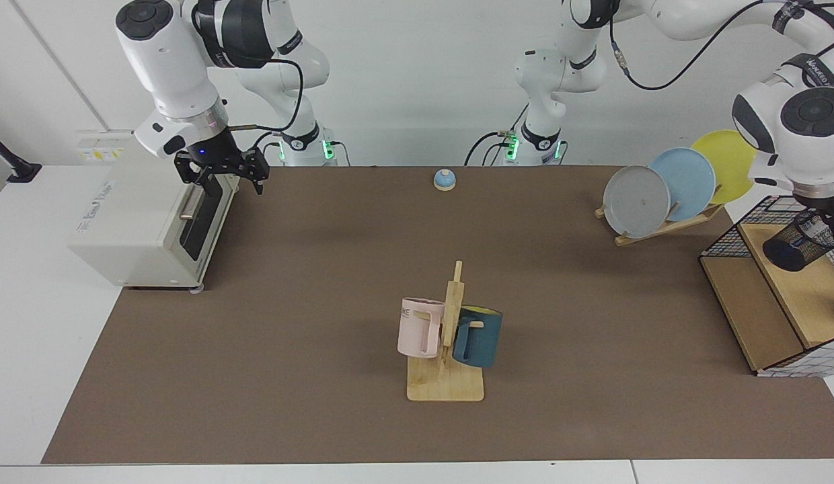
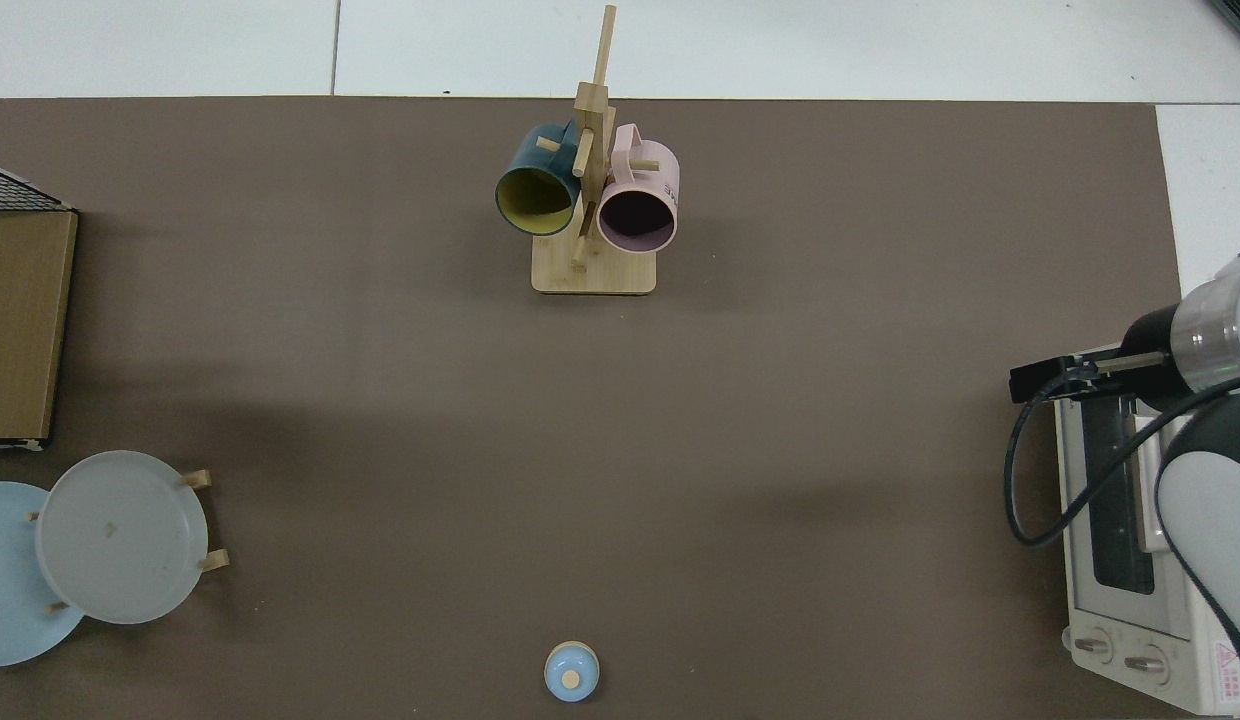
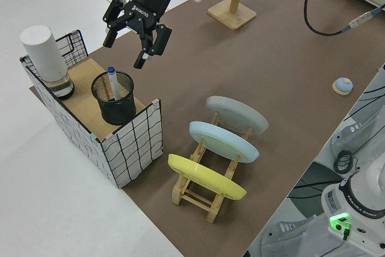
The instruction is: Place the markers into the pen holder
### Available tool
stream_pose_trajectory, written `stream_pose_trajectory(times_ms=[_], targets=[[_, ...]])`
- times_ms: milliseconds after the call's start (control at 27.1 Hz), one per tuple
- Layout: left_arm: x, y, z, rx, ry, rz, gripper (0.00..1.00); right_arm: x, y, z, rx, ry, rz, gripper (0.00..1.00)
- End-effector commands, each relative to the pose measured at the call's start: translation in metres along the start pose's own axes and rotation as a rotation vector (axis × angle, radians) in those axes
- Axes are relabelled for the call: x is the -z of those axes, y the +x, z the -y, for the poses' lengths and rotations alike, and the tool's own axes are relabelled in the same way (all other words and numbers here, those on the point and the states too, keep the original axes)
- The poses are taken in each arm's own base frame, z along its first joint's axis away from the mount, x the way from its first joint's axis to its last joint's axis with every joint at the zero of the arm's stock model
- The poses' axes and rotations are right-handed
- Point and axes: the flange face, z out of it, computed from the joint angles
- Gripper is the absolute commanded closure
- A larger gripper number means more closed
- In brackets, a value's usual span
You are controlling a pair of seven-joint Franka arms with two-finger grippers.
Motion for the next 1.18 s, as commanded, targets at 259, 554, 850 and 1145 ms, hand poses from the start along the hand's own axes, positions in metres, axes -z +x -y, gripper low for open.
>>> stream_pose_trajectory(times_ms=[259,554,850,1145], targets=[[0.035,0.032,0.010,0.138,0.038,-0.152,0.00,0.001,-0.025,-0.003,0.003,0.015,0.107,0.00],[0.049,0.069,0.009,0.241,0.001,-0.328,0.00,0.016,-0.027,0.000,0.004,0.016,0.106,0.00],[0.070,0.120,-0.005,0.540,-0.150,-0.378,0.00,0.015,-0.023,-0.005,-0.007,0.015,0.080,0.00],[0.089,0.161,-0.029,0.828,-0.340,-0.439,0.00,0.016,-0.022,-0.004,-0.006,0.015,0.079,0.00]])
